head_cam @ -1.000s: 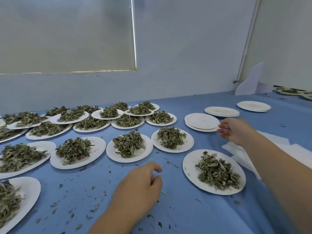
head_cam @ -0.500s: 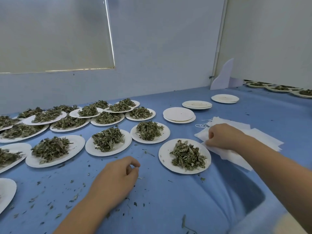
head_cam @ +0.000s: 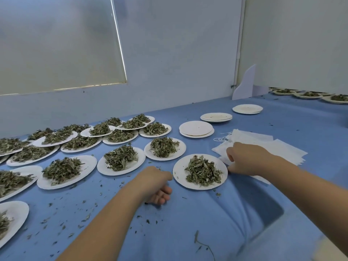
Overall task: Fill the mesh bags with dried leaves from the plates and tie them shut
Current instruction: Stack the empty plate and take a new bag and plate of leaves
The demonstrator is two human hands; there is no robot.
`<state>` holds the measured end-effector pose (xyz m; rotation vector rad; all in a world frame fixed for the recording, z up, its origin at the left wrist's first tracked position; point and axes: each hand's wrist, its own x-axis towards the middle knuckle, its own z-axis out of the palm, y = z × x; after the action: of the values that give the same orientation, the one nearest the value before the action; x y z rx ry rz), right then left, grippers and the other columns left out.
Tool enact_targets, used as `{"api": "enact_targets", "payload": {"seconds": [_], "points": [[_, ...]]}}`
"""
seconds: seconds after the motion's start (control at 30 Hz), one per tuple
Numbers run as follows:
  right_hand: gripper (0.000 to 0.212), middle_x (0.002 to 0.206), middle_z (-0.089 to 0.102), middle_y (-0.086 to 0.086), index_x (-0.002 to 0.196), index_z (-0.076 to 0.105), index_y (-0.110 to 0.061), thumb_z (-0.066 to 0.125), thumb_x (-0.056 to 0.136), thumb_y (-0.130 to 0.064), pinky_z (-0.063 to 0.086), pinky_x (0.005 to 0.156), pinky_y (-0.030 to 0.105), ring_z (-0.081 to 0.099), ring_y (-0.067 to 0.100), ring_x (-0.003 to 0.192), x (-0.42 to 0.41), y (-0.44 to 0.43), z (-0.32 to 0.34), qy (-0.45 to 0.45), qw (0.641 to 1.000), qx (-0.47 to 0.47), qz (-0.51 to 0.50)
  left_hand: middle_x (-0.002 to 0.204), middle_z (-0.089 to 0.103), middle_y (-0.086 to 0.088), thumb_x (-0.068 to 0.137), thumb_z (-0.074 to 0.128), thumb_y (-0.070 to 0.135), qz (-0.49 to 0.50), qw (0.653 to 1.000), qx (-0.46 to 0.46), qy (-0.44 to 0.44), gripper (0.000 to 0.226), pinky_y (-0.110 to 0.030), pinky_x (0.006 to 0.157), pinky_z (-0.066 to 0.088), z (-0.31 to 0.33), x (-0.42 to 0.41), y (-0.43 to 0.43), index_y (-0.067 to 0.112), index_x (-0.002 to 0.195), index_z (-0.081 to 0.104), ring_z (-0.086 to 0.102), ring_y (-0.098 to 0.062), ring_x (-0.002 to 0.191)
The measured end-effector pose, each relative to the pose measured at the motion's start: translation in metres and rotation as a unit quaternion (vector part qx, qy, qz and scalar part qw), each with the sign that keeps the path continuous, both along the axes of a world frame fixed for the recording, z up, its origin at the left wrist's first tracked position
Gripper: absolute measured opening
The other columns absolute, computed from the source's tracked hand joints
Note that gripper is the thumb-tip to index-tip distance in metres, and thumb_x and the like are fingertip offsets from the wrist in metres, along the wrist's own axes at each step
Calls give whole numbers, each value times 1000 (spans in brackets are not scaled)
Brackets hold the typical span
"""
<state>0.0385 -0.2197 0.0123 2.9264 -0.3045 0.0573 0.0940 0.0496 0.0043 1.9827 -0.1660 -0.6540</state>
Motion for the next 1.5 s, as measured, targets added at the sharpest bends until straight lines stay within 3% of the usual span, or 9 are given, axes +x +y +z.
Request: {"api": "enact_targets", "payload": {"seconds": [0.1,0.2,0.43,0.63,0.9,1.1,1.27,1.37,1.5], "points": [[23,106,52,0,94,51,-24,44,94,-45,37,64,29,41,16,75,-1,-2,-7,-33,999,-30,2,64,62,-15,92,56,18,18,1000,17,2,36,-19,39,42,0,7,-11,-2,117,41,51,-16,36],[15,111,52,0,100,52,-22,43,93,-30,32,59,28,43,18,76,-3,-5,-12,-31,998,-47,-6,58,60,-12,92,58,19,28,999,25,24,23,-16,38,39,2,14,-16,1,104,49,44,-14,38],[14,94,52,-1,88,53,-20,41,92,-24,21,46,28,50,21,69,-3,-3,-21,-78,992,-96,-6,52,55,-9,91,61,11,45,997,8,55,14,-15,33,36,-3,20,-25,-2,87,56,40,-10,33],[19,71,27,-5,74,38,-18,39,92,-23,29,50,28,44,20,64,-1,-2,-28,-65,996,-63,-15,40,42,2,89,62,8,59,993,-37,94,24,-11,31,27,-8,20,-35,8,68,50,32,-5,28],[26,70,27,-6,68,31,-21,39,93,-27,25,48,29,41,19,62,-4,-3,-31,-73,996,-51,-15,60,47,-5,89,58,3,81,988,-90,93,12,-14,33,35,-10,19,-37,3,79,51,36,-8,35],[22,76,32,-3,73,35,-21,39,93,-27,28,51,29,44,21,65,-8,2,-26,-78,996,-47,-20,51,44,-6,87,59,-6,107,978,-148,97,12,-16,33,41,-11,16,-31,0,78,55,39,-8,33],[19,86,37,-3,77,40,-20,40,95,-25,32,53,28,48,21,67,-11,8,-15,-123,992,-12,-15,69,50,-12,87,61,-6,113,975,-163,103,4,-17,35,43,-11,21,-2,-6,91,59,41,-7,35],[25,85,45,-4,69,45,-21,42,93,-27,37,55,29,51,20,68,-10,12,-3,-190,980,64,-8,86,54,-17,87,61,-4,105,979,-147,94,19,-18,37,45,-6,26,28,-12,105,61,43,-7,36],[21,79,55,-1,68,57,-19,51,86,-25,48,65,37,54,22,72,-5,23,16,-269,943,197,-7,71,59,-12,86,64,-2,107,986,-91,87,17,-17,36,43,-4,27,78,-9,101,64,43,-7,39]]}}
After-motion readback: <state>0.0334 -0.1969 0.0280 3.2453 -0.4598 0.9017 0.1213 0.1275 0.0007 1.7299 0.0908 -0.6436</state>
